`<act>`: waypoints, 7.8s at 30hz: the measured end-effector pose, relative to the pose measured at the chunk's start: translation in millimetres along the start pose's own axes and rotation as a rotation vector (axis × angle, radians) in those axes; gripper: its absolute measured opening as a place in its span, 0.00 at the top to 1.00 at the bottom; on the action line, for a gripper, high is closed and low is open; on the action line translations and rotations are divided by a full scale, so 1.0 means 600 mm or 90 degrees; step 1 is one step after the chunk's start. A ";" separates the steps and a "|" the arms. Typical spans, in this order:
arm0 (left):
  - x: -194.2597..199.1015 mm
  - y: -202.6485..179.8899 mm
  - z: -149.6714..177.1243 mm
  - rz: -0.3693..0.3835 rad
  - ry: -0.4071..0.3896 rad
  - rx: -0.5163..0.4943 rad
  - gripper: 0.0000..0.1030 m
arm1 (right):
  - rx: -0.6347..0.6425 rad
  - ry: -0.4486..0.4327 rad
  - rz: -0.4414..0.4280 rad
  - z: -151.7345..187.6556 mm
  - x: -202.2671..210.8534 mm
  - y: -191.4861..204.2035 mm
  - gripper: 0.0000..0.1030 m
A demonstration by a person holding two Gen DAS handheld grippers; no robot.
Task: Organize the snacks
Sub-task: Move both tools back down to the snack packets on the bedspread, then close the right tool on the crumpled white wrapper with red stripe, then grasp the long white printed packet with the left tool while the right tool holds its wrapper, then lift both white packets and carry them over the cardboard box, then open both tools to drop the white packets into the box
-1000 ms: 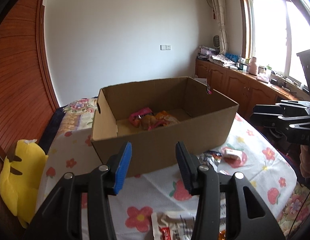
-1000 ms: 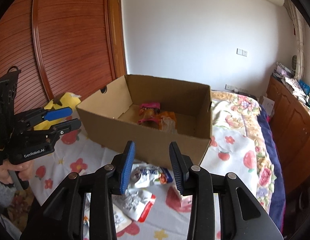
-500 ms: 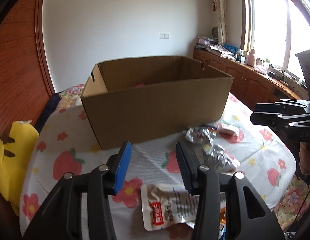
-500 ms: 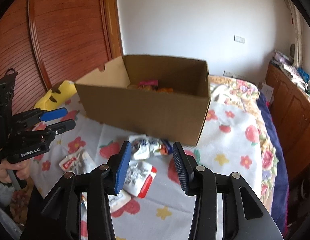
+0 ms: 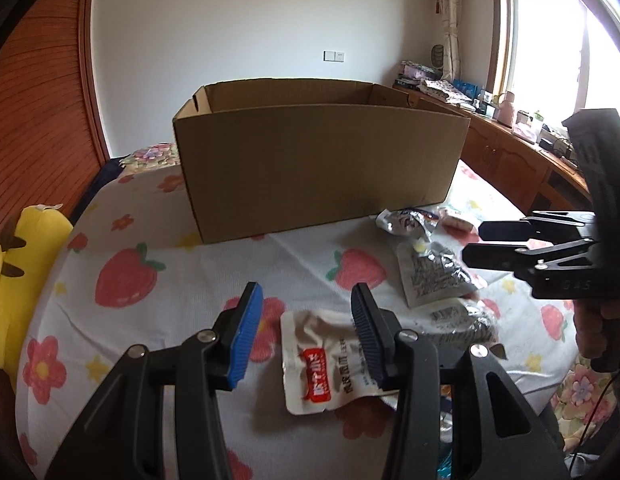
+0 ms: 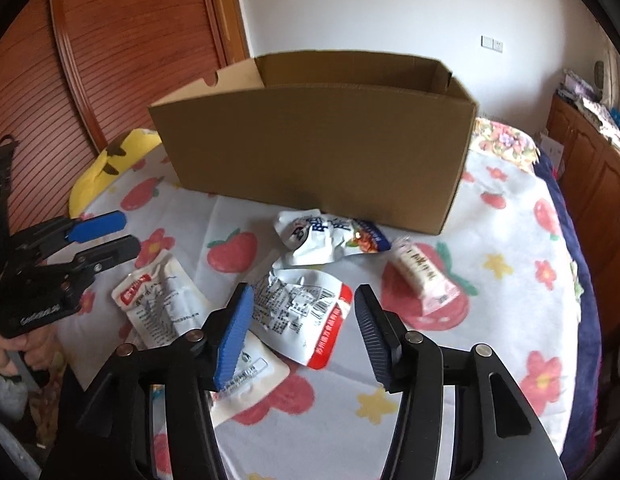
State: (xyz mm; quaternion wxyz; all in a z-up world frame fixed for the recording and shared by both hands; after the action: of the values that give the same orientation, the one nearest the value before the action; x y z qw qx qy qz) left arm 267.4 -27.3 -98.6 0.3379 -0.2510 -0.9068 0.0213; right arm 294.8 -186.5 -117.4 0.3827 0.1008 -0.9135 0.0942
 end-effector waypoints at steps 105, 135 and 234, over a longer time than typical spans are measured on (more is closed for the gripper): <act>-0.149 -0.191 0.015 0.111 0.236 -0.288 0.79 | -0.042 0.033 0.035 0.062 -0.039 -0.101 0.54; 0.013 -0.114 -0.120 0.081 -0.017 -0.151 0.87 | -0.043 0.032 0.037 0.063 -0.040 -0.101 0.55; -0.112 0.041 -0.334 0.023 -0.119 -0.093 0.80 | 0.019 -0.108 -0.009 -0.262 -0.099 -0.050 0.46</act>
State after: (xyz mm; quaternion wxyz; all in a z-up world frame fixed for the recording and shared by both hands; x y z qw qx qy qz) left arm 447.0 -63.6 10.3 0.2320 -0.2882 -0.9289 -0.0157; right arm 450.3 -169.3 -49.0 0.3033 0.1205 -0.9403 0.0963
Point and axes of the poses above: each gripper's, at about its wrist camera, not at the fingertips, and x roughly against the way its jaws point, y to its left, z to its underside, the point moved 8 cm from there along -x, roughly the way its jaws point, and after that the axes turned 15 degrees about z, right-handed, at the moved point
